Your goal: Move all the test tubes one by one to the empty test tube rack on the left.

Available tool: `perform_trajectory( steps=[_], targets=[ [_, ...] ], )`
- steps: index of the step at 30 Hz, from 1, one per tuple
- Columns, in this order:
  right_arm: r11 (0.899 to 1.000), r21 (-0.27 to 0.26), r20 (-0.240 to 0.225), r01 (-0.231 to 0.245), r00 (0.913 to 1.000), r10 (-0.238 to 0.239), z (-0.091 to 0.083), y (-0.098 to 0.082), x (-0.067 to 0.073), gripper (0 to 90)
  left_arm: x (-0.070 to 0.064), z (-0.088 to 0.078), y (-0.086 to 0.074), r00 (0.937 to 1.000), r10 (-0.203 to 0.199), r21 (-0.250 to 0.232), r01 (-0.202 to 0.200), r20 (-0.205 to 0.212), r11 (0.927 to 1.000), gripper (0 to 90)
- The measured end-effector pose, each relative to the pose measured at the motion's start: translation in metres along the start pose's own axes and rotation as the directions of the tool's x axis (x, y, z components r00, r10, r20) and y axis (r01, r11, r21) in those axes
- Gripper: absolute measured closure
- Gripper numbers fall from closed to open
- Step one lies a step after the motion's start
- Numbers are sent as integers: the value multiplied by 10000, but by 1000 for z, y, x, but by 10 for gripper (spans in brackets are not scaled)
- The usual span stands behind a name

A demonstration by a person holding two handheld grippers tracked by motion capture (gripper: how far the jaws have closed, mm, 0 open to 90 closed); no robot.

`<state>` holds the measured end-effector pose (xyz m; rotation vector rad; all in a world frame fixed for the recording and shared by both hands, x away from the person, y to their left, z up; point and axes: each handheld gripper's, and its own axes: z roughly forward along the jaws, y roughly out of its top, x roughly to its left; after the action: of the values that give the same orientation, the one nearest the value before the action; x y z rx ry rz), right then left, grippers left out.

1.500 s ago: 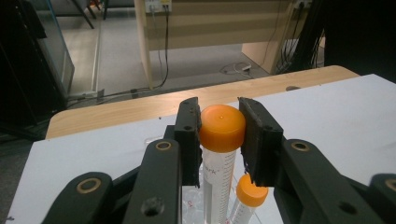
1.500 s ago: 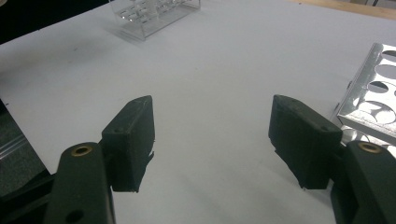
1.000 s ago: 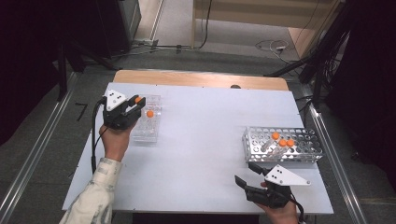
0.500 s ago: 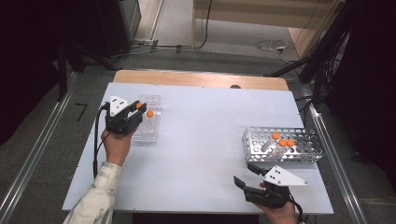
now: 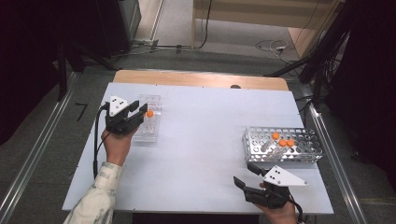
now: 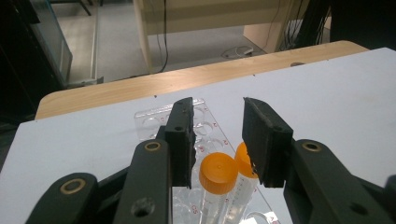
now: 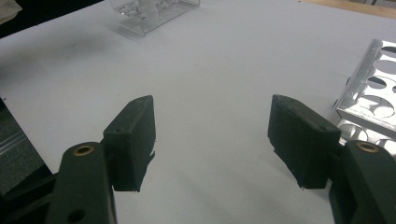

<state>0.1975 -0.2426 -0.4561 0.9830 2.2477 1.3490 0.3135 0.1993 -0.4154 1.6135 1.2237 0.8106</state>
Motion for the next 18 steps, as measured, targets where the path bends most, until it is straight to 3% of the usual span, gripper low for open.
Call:
perform_trajectory(
  steps=[10,18],
  targets=[
    [10000,-22,58,-66,10000,66,-1,0,-2,307,2,-6,1,9999,-162,-71,163,39,9998,604],
    [9994,-141,530,-307,9981,314,-11,-6,-12,311,3,-20,-2,9976,-644,-75,646,235,9979,394]
  ],
)
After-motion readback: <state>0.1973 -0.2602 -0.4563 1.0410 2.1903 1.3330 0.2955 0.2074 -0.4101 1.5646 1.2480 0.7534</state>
